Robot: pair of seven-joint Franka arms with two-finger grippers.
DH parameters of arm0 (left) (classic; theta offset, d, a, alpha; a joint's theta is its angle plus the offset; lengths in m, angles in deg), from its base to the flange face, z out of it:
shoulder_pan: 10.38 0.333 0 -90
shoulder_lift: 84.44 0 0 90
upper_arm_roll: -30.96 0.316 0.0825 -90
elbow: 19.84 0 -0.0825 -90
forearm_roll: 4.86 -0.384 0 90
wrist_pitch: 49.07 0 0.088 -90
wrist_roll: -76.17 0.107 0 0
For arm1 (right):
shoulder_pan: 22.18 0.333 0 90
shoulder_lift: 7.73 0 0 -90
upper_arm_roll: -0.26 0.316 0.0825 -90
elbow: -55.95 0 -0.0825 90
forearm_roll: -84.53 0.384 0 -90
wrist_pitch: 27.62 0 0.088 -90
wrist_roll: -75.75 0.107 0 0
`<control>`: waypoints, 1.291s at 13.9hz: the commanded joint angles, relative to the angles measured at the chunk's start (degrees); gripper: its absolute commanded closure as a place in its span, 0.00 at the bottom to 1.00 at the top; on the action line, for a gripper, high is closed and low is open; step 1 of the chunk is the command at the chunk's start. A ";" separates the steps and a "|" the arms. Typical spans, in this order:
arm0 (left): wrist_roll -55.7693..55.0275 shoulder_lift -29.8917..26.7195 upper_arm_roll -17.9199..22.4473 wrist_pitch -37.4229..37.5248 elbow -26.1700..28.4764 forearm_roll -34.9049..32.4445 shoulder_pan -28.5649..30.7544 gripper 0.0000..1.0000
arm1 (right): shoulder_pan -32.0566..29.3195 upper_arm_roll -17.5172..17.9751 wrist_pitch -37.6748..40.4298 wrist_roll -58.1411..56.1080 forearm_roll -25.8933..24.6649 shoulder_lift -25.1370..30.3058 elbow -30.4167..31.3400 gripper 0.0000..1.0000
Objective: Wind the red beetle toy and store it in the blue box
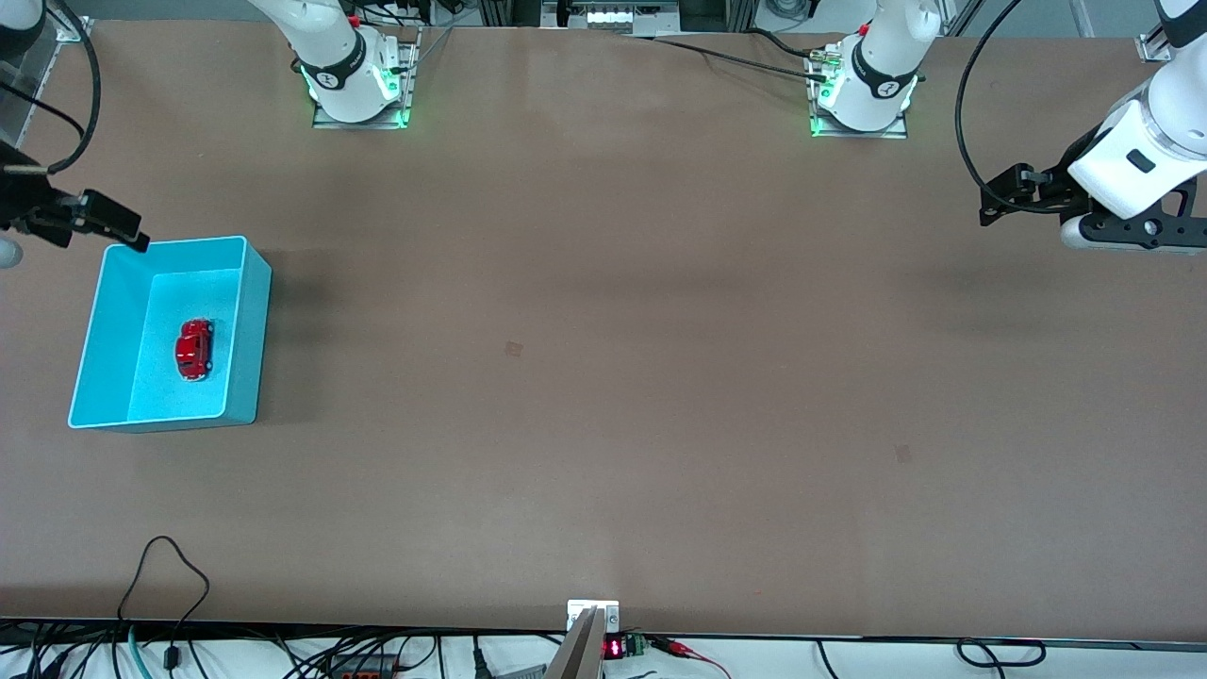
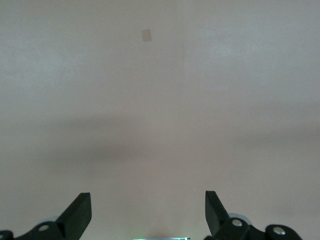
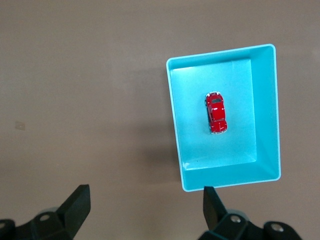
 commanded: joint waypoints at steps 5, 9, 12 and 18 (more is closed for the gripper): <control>0.37 0.17 -0.35 2.08 -1.49 0.26 0.28 0.00 | -0.54 0.29 1.14 -0.69 -0.09 2.85 2.45 0.00; 0.37 0.17 -0.35 2.25 -1.49 0.26 0.28 0.00 | -0.45 0.55 1.50 0.01 -0.10 2.59 1.31 0.00; 0.37 0.17 -0.35 2.25 -1.49 0.26 0.28 0.00 | -0.72 0.29 1.76 -0.68 -0.09 2.76 1.13 0.00; 0.37 0.17 -0.35 2.25 -1.49 0.17 0.19 0.00 | -0.54 0.55 2.11 -0.95 -0.09 2.94 1.13 0.00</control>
